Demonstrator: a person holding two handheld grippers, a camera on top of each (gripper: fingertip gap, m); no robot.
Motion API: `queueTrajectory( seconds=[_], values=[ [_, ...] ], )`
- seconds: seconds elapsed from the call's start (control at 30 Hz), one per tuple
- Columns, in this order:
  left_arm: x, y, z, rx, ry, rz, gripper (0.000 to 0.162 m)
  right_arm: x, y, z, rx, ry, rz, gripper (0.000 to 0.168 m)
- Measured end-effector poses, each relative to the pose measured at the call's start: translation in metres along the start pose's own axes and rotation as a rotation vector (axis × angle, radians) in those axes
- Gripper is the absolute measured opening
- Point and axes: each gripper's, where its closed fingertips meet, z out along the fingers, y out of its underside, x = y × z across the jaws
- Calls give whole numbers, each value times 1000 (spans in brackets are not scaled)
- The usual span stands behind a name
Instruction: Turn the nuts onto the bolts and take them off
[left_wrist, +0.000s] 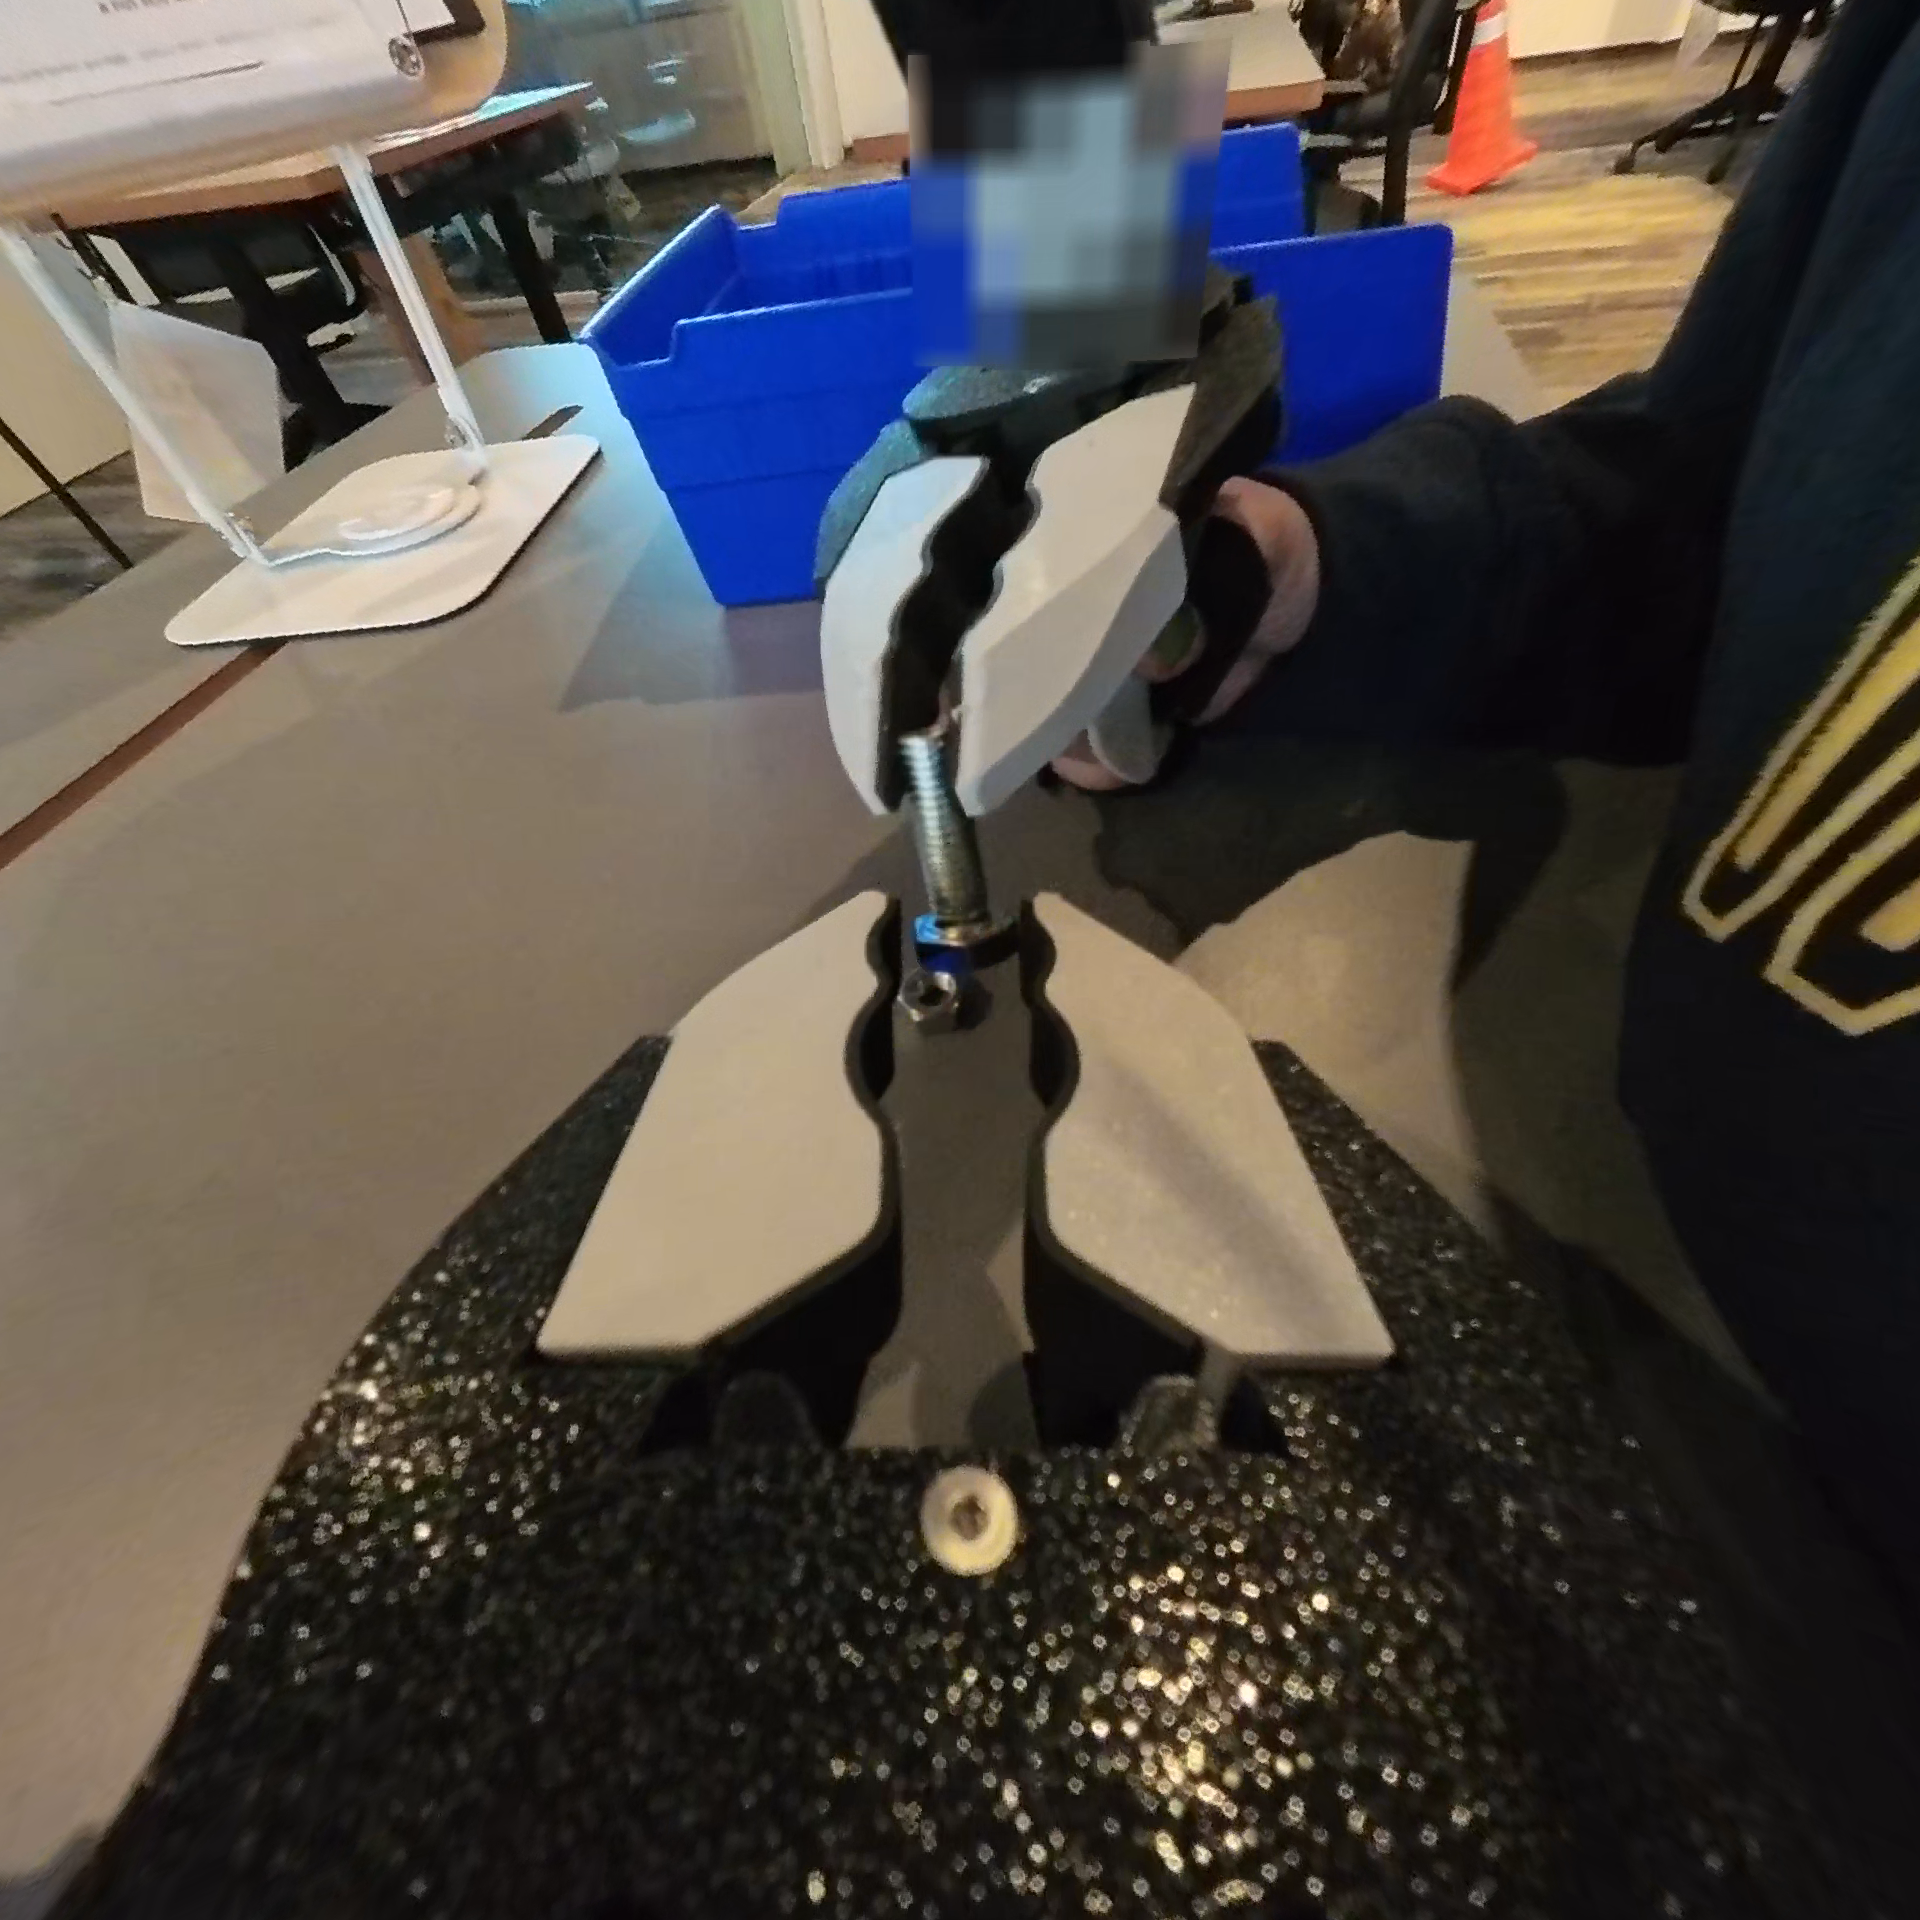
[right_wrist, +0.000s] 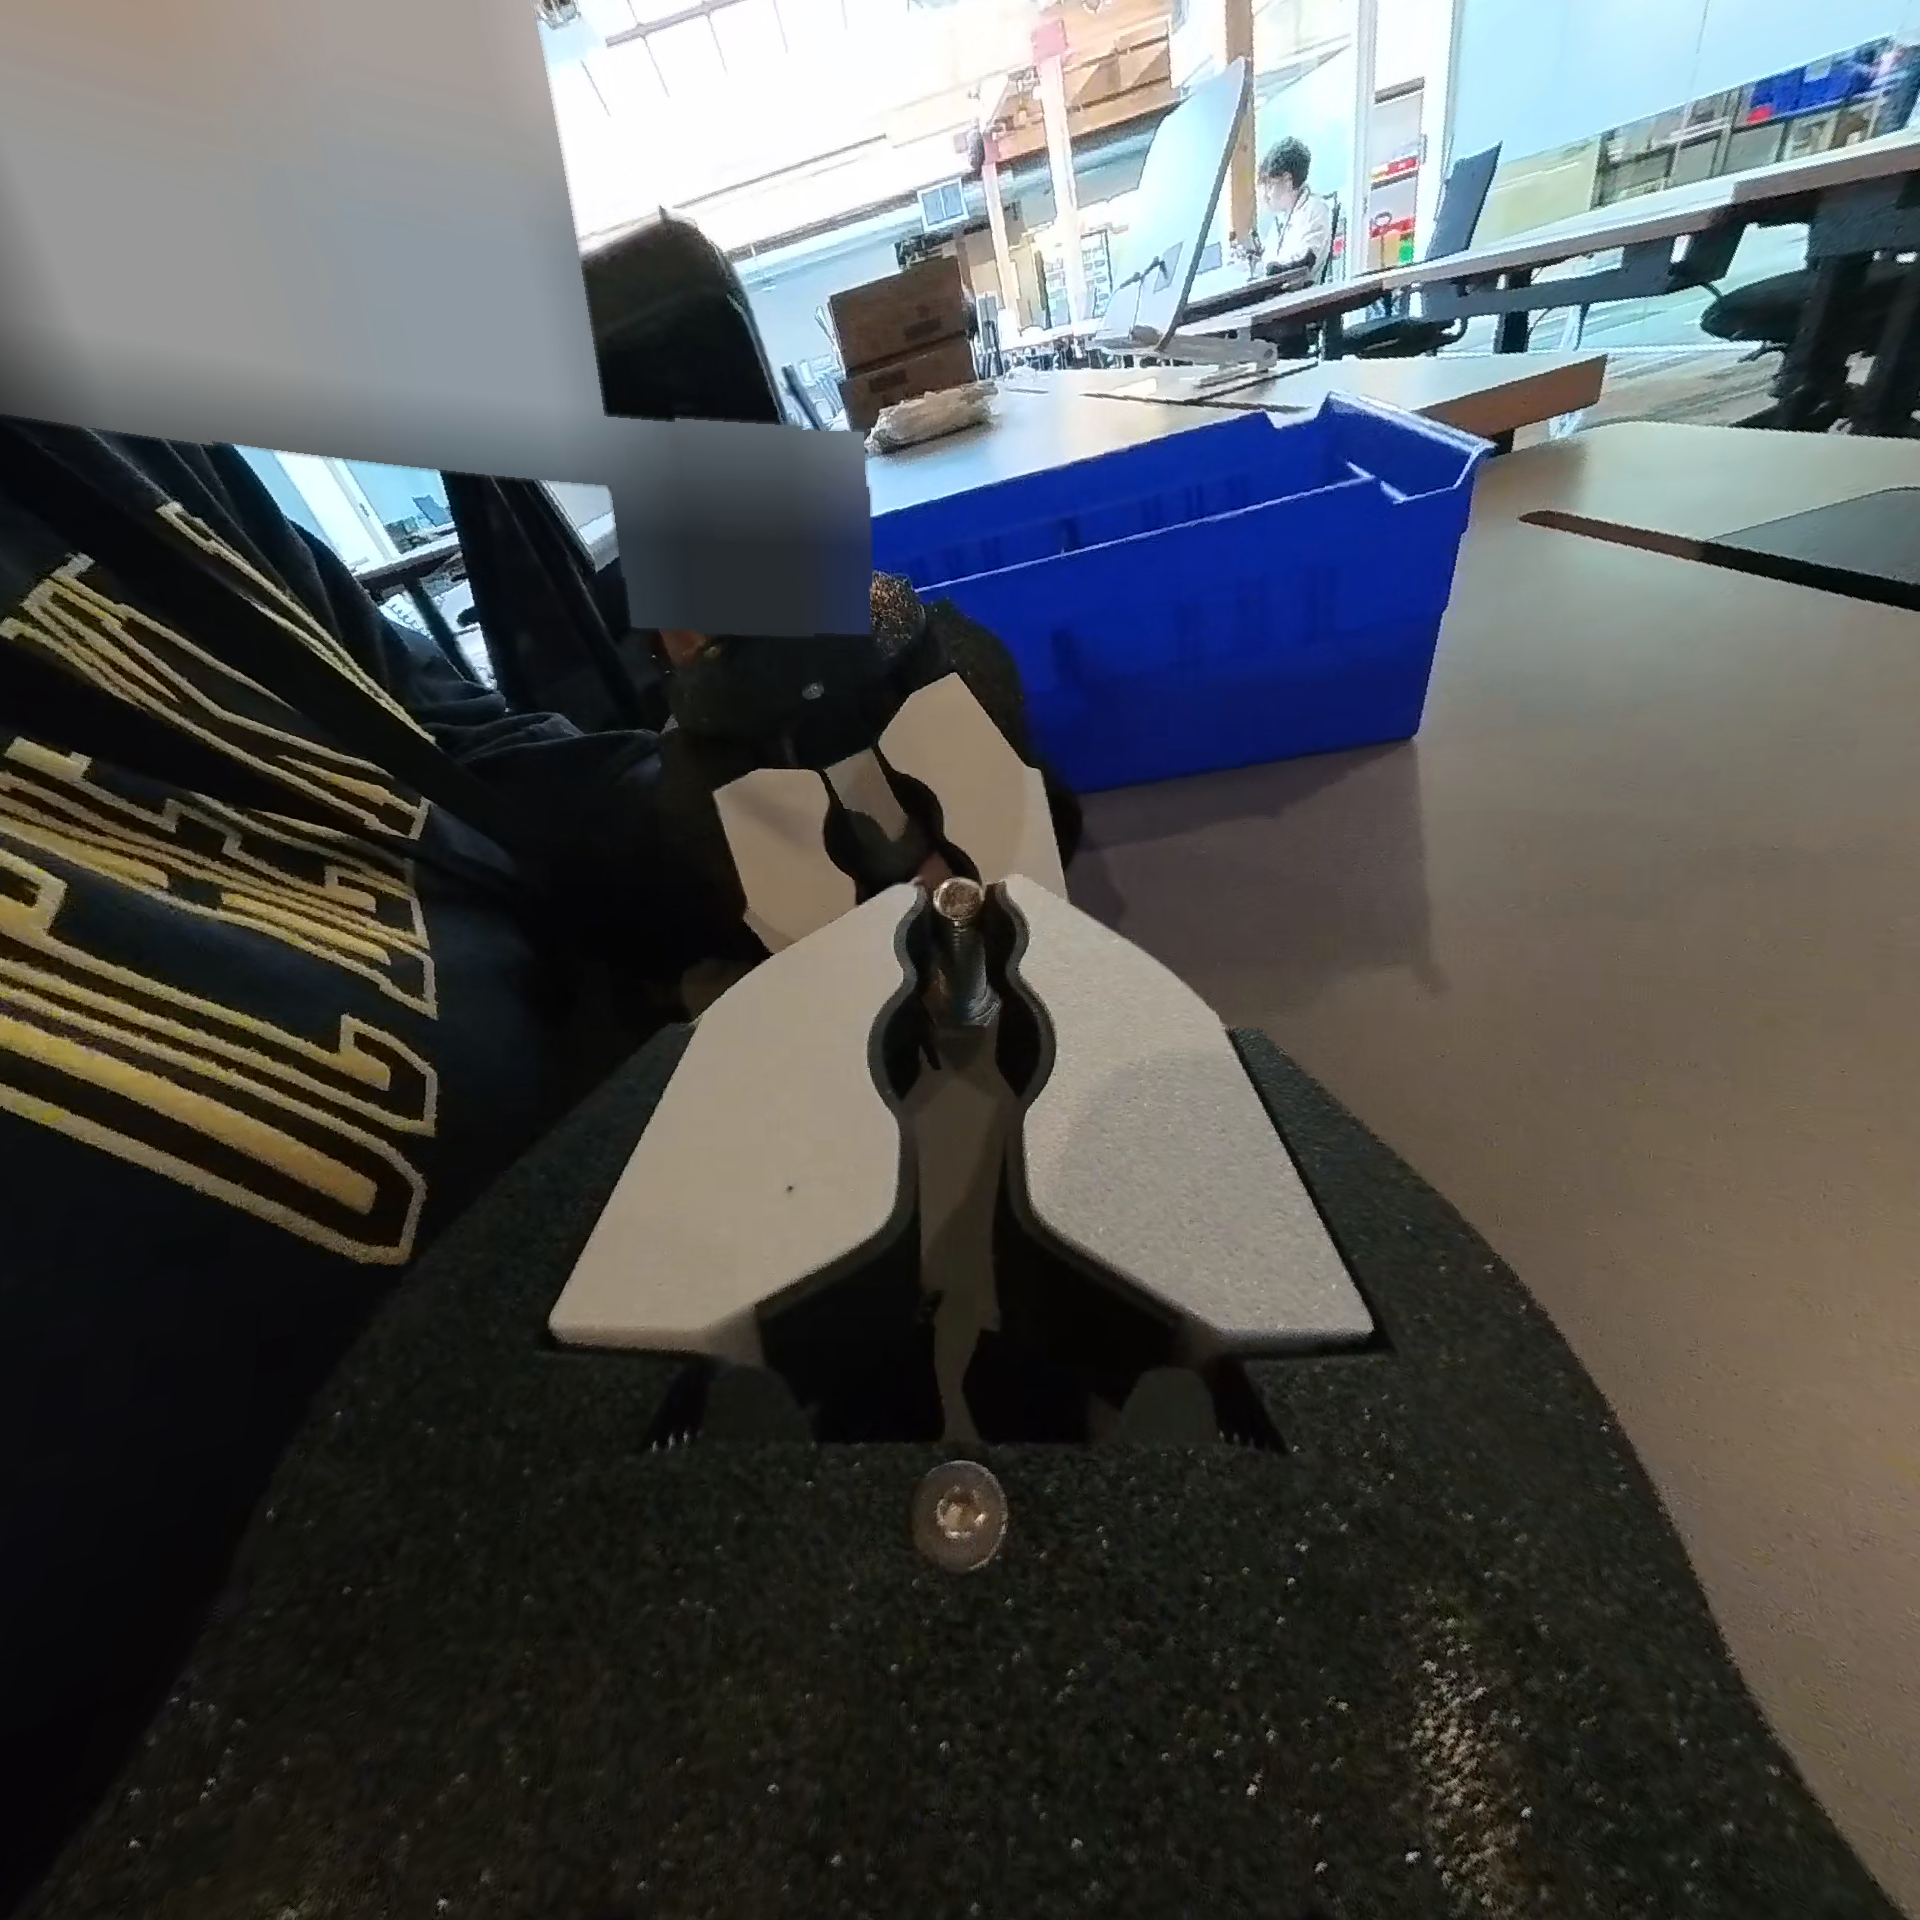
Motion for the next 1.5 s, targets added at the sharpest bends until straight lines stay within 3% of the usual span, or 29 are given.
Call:
queueTrajectory(
  seconds=[0.97,1.07,1.17,1.37,1.5],
  values=[
    [-5,3,0,-48,-95,89,17,3,3,-4,-35,40,-62,10],
    [-17,7,-5,-56,-159,84,17,15,9,-13,-108,118,-124,19],
    [-26,6,-11,-6,-170,10,17,26,43,-18,-322,130,-80,25],
    [-33,-2,-21,98,-145,-92,17,36,77,-20,-572,206,-146,25],
    [-32,-3,-22,112,-135,-88,17,39,87,-20,-646,239,-175,25]
  ],
)
